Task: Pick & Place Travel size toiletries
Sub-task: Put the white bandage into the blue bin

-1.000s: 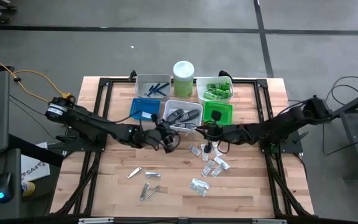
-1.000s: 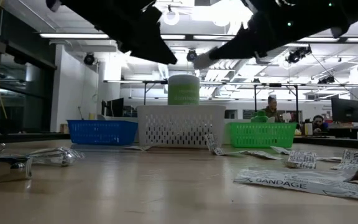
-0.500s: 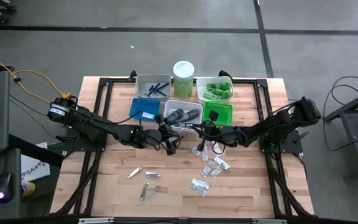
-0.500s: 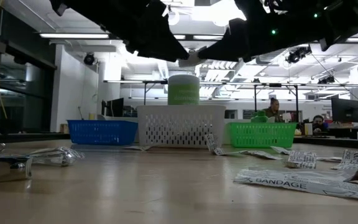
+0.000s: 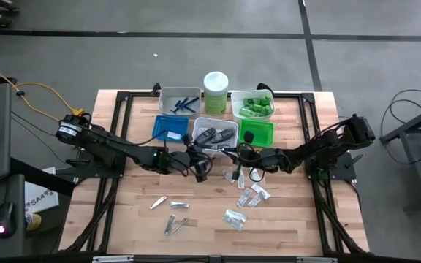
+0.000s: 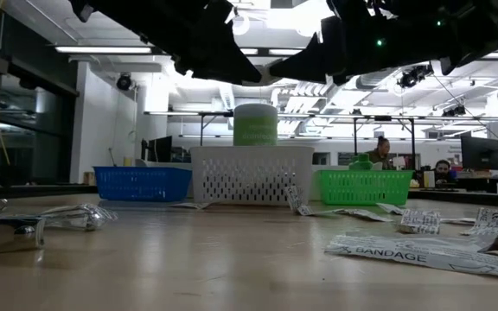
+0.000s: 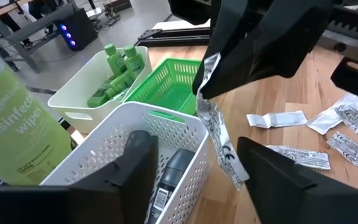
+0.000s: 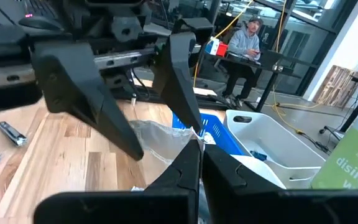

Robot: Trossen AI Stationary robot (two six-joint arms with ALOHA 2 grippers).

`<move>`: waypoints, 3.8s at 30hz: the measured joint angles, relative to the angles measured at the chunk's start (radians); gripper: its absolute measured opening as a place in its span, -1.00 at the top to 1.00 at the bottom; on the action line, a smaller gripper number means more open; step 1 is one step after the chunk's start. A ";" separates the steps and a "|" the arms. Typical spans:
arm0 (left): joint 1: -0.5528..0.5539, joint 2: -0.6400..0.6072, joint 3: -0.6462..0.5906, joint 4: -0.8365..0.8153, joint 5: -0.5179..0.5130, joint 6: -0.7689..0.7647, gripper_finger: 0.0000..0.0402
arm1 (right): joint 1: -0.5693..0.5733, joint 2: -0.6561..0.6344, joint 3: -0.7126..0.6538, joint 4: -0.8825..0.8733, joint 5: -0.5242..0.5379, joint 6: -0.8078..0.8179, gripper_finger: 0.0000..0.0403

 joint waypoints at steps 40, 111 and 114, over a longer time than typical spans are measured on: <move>0.001 -0.051 0.000 -0.363 -0.250 -0.137 1.00 | 0.032 -0.075 0.000 -0.113 0.165 0.048 -0.30; 0.137 -0.175 0.000 -0.983 -0.103 -0.606 0.40 | 0.004 -0.131 0.000 -1.216 -0.401 0.301 -0.34; 0.137 -0.175 0.000 -0.983 -0.095 -0.605 0.40 | -0.017 -0.116 0.002 -1.208 -0.434 0.272 -0.34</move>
